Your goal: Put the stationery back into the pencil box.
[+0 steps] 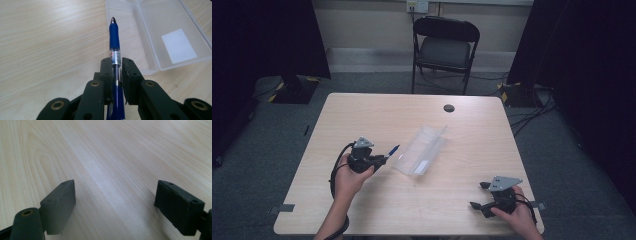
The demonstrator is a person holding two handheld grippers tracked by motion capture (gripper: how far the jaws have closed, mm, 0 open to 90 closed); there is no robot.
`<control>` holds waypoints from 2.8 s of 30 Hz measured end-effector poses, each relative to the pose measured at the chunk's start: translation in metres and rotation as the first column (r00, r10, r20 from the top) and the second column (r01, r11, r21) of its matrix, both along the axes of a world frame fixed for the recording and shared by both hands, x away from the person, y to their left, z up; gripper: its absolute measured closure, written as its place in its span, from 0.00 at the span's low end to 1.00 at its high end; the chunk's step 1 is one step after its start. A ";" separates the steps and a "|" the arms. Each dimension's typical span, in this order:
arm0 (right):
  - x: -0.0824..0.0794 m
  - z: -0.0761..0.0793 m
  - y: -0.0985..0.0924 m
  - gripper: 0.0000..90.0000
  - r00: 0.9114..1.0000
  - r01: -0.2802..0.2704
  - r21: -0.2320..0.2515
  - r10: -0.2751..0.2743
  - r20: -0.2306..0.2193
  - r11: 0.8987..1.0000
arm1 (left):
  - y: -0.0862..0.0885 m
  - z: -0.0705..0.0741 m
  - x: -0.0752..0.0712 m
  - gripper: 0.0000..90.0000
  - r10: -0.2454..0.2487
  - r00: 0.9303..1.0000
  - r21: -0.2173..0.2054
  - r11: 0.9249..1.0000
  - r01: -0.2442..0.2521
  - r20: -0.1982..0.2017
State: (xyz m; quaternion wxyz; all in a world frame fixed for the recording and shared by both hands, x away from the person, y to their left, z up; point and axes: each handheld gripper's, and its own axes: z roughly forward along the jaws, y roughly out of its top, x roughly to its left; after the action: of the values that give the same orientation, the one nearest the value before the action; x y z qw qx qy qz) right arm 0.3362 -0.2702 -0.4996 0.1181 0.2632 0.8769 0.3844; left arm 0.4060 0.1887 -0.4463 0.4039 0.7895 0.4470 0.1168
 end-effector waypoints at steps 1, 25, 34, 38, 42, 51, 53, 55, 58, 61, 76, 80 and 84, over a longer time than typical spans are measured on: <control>0.000 0.000 0.000 0.18 1.000 0.000 0.000 0.000 0.000 1.000 | 0.000 0.000 0.001 0.89 -0.002 1.000 -0.007 1.000 0.002 -0.002; 0.000 0.000 0.000 0.18 1.000 0.000 0.000 0.000 0.000 1.000 | -0.026 0.004 0.029 0.89 -0.006 1.000 0.008 1.000 0.006 0.001; 0.000 0.000 0.000 0.18 1.000 0.000 0.000 0.000 0.000 1.000 | -0.038 0.000 0.037 0.89 -0.004 1.000 0.012 1.000 0.004 0.009; 0.000 0.000 0.000 0.18 1.000 0.000 0.000 0.000 0.000 1.000 | -0.040 -0.001 0.040 0.89 0.012 1.000 0.011 1.000 -0.012 0.012; 0.000 0.000 0.000 0.18 1.000 0.001 -0.001 -0.001 0.000 1.000 | -0.042 0.001 0.044 0.89 0.024 1.000 0.011 1.000 -0.024 0.016; 0.000 0.000 0.000 0.18 1.000 0.001 0.000 -0.001 0.000 1.000 | -0.052 0.002 0.050 0.89 0.025 0.999 0.009 1.000 -0.026 0.022; 0.000 0.000 0.000 0.18 1.000 0.001 0.000 -0.001 0.001 1.000 | -0.055 0.002 0.051 0.89 0.027 0.999 0.016 0.999 -0.027 0.027; 0.000 0.000 0.000 0.18 1.000 0.001 0.000 -0.001 0.001 1.000 | -0.057 0.001 0.052 0.89 0.027 0.999 0.015 1.000 -0.027 0.029; 0.000 0.000 0.000 0.18 1.000 0.002 0.000 -0.002 0.000 1.000 | -0.061 -0.001 0.055 0.89 0.037 0.999 0.007 0.999 -0.037 0.031; 0.000 0.000 0.000 0.18 1.000 0.001 0.000 -0.001 0.000 1.000 | -0.063 -0.004 0.057 0.89 0.037 0.999 0.007 0.999 -0.038 0.028; 0.000 0.000 0.000 0.18 1.000 0.001 0.002 -0.001 0.001 1.000 | -0.085 -0.018 0.059 0.89 0.032 0.999 0.022 0.999 -0.033 0.026; 0.000 0.000 0.000 0.18 1.000 0.001 0.001 -0.001 0.000 1.000 | -0.089 -0.022 0.059 0.89 0.030 0.999 0.023 0.999 -0.030 0.022; 0.000 0.000 0.000 0.18 1.000 0.001 0.000 -0.001 0.000 1.000 | -0.091 -0.026 0.059 0.89 0.037 0.999 0.016 0.999 -0.037 0.017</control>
State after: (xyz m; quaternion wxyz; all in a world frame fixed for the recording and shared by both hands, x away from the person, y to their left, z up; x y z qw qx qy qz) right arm 0.3361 -0.2699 -0.4996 0.1185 0.2637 0.8767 0.3845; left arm 0.4653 0.0974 -0.4728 0.3988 0.7835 0.4573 0.1344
